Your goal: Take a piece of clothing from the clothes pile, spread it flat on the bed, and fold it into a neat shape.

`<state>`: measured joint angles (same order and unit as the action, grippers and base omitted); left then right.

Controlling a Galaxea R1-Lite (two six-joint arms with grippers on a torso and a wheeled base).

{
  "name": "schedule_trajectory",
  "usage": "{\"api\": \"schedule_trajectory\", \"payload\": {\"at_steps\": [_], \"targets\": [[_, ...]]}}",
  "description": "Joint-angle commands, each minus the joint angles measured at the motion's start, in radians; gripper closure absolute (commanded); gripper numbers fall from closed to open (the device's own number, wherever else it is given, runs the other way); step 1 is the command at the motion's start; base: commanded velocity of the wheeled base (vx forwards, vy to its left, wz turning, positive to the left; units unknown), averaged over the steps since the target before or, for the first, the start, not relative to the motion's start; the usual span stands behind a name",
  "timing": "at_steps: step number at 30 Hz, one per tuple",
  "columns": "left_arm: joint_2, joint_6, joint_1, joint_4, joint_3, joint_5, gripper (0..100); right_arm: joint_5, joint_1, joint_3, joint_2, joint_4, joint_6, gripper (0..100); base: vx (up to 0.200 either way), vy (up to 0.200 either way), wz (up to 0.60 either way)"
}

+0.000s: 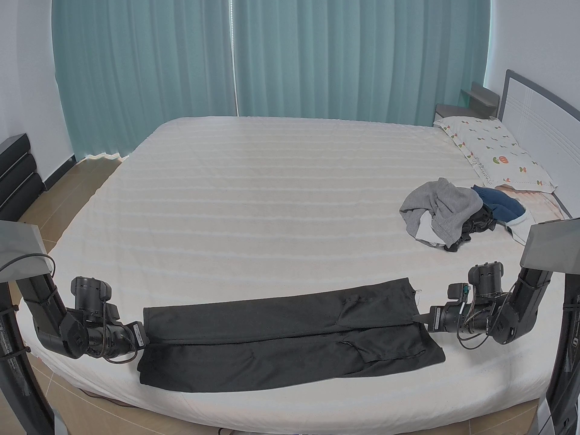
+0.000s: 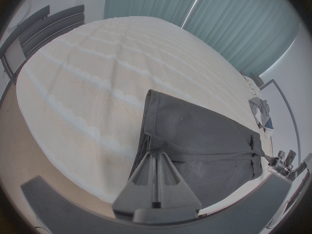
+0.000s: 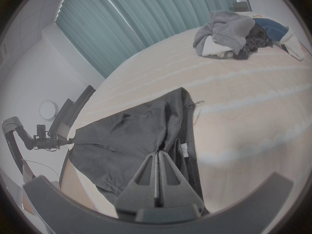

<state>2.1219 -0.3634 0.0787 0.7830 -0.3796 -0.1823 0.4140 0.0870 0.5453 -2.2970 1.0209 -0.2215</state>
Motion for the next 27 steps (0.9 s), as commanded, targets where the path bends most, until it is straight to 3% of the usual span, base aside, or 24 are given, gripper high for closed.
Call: {"api": "schedule_trajectory", "payload": {"at_steps": [1,4,5,9,10,17,21,26,27], "targets": [[0.020,-0.002,-0.013,0.001,0.013,-0.003,100,0.000,0.000,0.002,-0.025,0.001,0.001,100,0.000,0.000,0.00],[0.020,-0.002,-0.024,0.001,0.016,-0.005,100,0.000,0.000,0.012,-0.039,0.002,0.001,100,0.000,0.000,0.00],[0.020,-0.002,-0.024,0.001,0.016,-0.005,0,0.000,0.000,0.012,-0.039,0.002,0.001,100,0.000,0.000,0.00],[0.021,-0.002,-0.031,-0.001,0.016,0.006,0,-0.001,0.000,0.013,-0.047,0.002,0.001,100,0.000,0.000,0.00],[0.020,-0.002,-0.031,-0.001,0.016,0.006,0,-0.001,0.000,0.015,-0.045,0.002,-0.001,0,0.000,0.000,0.00],[0.003,-0.019,-0.020,-0.002,0.019,0.007,0,0.006,-0.039,0.053,0.019,0.031,-0.021,0,0.000,0.000,0.00],[-0.062,-0.091,0.001,-0.002,0.013,-0.009,0,0.006,-0.052,0.097,0.070,0.024,-0.144,0,0.000,0.000,0.00],[-0.080,-0.273,-0.013,-0.002,-0.096,-0.011,0,-0.004,-0.016,0.162,0.036,0.025,-0.328,0,0.000,0.000,0.00],[-0.080,-0.273,-0.013,-0.002,-0.096,-0.011,0,-0.004,-0.016,0.162,0.036,0.025,-0.328,0,0.000,0.000,0.00]]}}
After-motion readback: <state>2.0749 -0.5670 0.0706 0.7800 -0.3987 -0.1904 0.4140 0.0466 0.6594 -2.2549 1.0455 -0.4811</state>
